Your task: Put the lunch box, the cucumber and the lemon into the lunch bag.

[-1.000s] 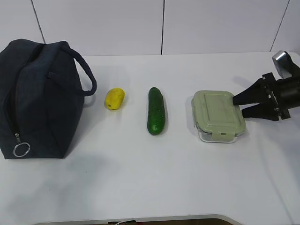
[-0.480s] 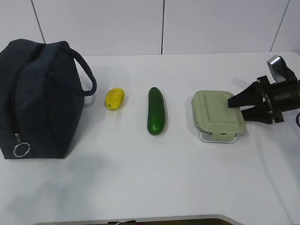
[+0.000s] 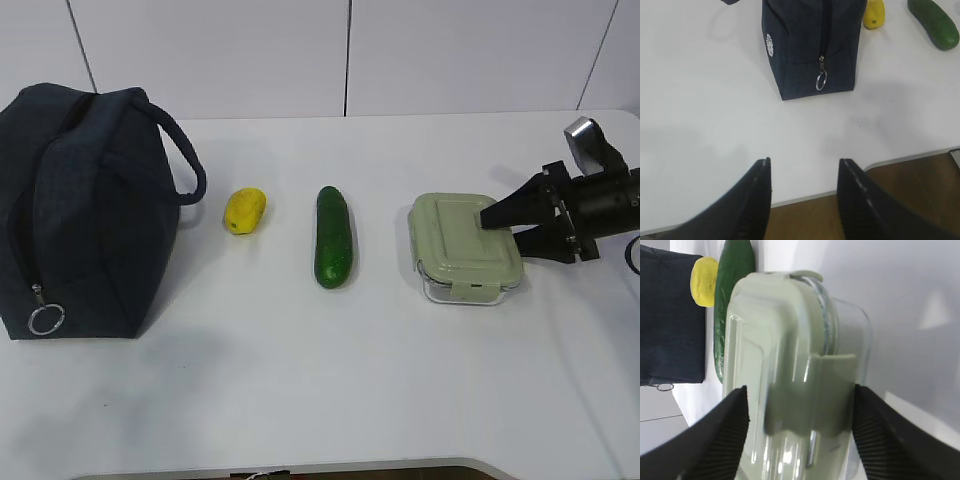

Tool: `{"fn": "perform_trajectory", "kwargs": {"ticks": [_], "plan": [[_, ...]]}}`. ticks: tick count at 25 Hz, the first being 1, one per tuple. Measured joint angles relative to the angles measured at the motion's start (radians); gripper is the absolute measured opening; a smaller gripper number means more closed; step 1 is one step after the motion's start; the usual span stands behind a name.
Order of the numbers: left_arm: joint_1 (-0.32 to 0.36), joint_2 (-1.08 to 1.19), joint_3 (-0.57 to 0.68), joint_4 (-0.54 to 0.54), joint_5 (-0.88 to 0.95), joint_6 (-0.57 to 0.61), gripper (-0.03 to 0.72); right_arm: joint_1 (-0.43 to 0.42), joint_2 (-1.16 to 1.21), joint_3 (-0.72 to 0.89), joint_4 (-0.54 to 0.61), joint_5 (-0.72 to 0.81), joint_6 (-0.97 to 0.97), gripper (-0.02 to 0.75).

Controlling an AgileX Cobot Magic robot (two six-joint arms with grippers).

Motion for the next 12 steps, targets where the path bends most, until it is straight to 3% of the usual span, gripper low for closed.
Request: {"fn": "perform_trajectory", "kwargs": {"ticks": [12], "plan": [[0.0, 0.0, 0.0, 0.0, 0.0, 0.0, 0.314, 0.0, 0.03, 0.0, 0.012, 0.002, 0.0, 0.514]]}}
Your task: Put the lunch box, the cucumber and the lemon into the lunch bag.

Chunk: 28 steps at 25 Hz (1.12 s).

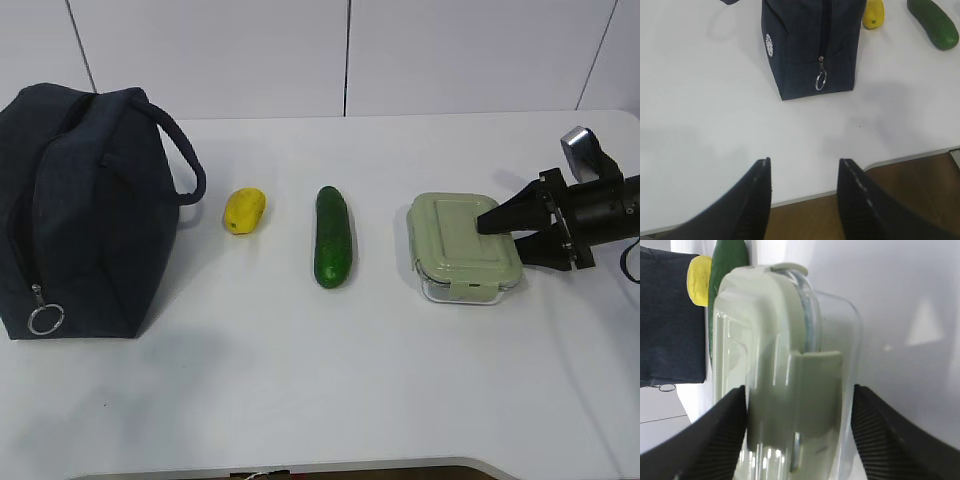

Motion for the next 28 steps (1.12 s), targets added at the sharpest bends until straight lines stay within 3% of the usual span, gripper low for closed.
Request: {"fn": "perform_trajectory", "kwargs": {"ticks": [5, 10, 28], "plan": [[0.0, 0.0, 0.0, 0.0, 0.0, 0.0, 0.314, 0.0, 0.0, 0.0, 0.0, 0.001, 0.0, 0.503], [0.0, 0.0, 0.0, 0.0, 0.0, 0.0, 0.314, 0.001, 0.0, -0.001, 0.009, 0.006, 0.0, 0.428], [0.0, 0.0, 0.0, 0.0, 0.0, 0.0, 0.314, 0.001, 0.0, -0.002, 0.009, 0.008, 0.029, 0.386]]}}
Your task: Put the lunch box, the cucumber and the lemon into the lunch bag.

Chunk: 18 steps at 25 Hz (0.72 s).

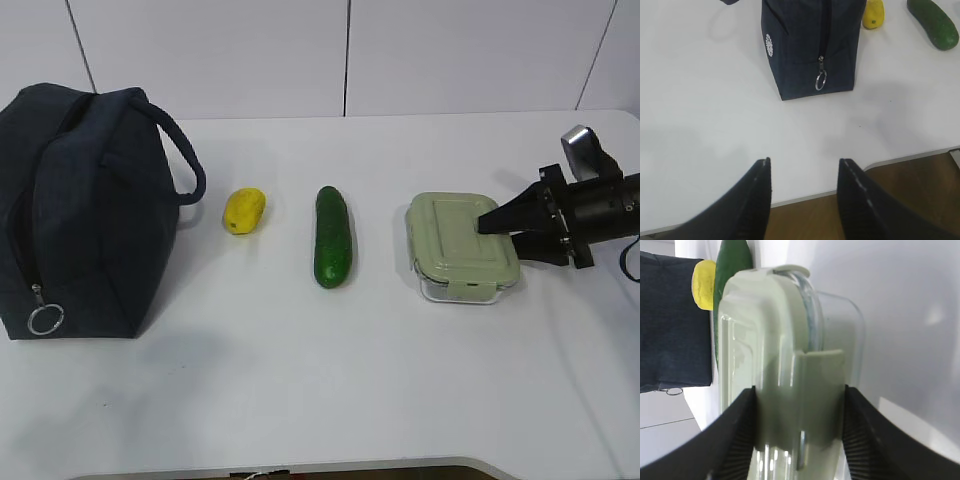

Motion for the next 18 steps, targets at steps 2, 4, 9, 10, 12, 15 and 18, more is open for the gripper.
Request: {"fn": "perform_trajectory", "kwargs": {"ticks": [2, 4, 9, 10, 12, 15, 18], "plan": [[0.0, 0.0, 0.0, 0.0, 0.0, 0.0, 0.314, 0.0, 0.0, 0.0, 0.0, 0.0, 0.007, 0.386], [0.0, 0.0, 0.0, 0.0, 0.0, 0.0, 0.314, 0.0, 0.0, -0.002, -0.002, 0.0, 0.016, 0.385], [0.0, 0.0, 0.0, 0.002, 0.0, 0.0, 0.314, 0.0, 0.0, -0.002, -0.002, 0.0, 0.03, 0.385], [0.0, 0.0, 0.0, 0.002, 0.0, 0.0, 0.314, 0.0, 0.0, -0.002, -0.003, 0.0, 0.032, 0.385], [0.0, 0.007, 0.0, 0.002, 0.0, 0.0, 0.314, 0.0, -0.007, -0.002, -0.007, -0.005, 0.039, 0.385], [0.0, 0.036, -0.017, 0.008, 0.013, 0.0, 0.314, 0.0, -0.028, -0.002, -0.028, -0.02, 0.045, 0.385], [0.0, 0.103, -0.072, 0.014, 0.015, 0.0, 0.314, 0.0, -0.041, -0.002, -0.041, -0.029, 0.054, 0.385]]}}
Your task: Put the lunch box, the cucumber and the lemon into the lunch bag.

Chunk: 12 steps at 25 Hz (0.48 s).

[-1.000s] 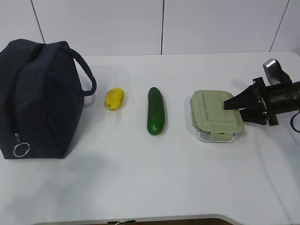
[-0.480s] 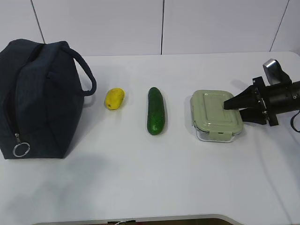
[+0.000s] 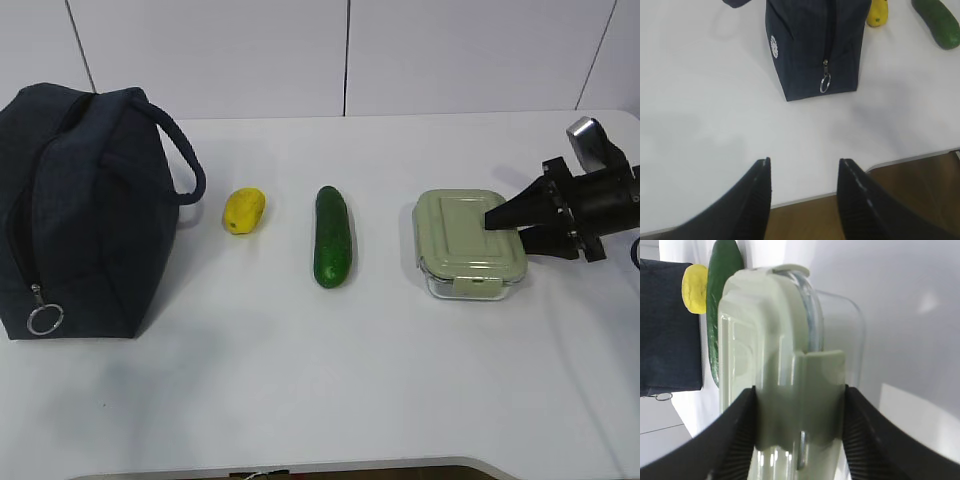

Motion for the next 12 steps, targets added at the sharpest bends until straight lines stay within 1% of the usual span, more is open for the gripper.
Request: {"fn": "perform_trajectory", "kwargs": {"ticks": [7, 12], "plan": [[0.0, 0.182, -0.146, 0.012, -0.033, 0.0, 0.314, 0.0, -0.04, 0.002, -0.007, -0.013, 0.033, 0.384], [0.0, 0.333, -0.199, 0.007, -0.137, 0.0, 0.314, 0.0, -0.08, 0.004, 0.006, -0.013, 0.039, 0.384]]}}
